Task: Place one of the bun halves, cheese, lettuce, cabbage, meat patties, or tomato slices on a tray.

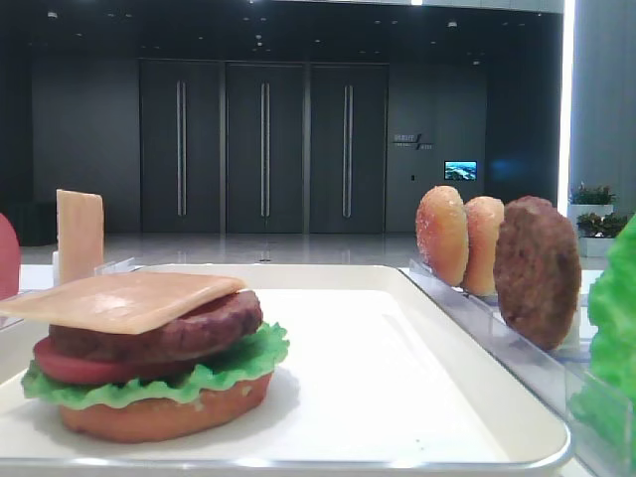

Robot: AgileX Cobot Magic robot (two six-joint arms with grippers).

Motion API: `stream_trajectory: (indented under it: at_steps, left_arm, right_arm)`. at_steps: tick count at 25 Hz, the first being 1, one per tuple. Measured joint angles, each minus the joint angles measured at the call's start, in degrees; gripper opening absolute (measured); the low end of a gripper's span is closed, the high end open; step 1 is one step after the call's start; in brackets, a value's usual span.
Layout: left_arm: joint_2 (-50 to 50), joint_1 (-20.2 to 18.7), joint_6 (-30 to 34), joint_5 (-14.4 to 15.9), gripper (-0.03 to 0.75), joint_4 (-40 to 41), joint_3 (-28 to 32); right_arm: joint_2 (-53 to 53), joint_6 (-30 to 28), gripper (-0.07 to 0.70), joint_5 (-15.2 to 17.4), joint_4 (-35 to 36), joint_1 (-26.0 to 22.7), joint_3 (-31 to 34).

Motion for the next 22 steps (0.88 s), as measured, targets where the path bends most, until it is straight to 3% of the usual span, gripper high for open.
stream_trajectory:
  at_steps: [10, 22]
  left_arm:
    - [-11.1, 0.0, 0.4, -2.2, 0.402, -1.7, 1.7]
    - [-11.3, -0.1, 0.6, -5.0, 0.381, -1.8, 3.3]
  right_arm:
    - [0.0, 0.0, 0.244, 0.0, 0.0, 0.0, 0.0]
    - [0.0, 0.0, 0.244, 0.0, 0.0, 0.0, 0.0]
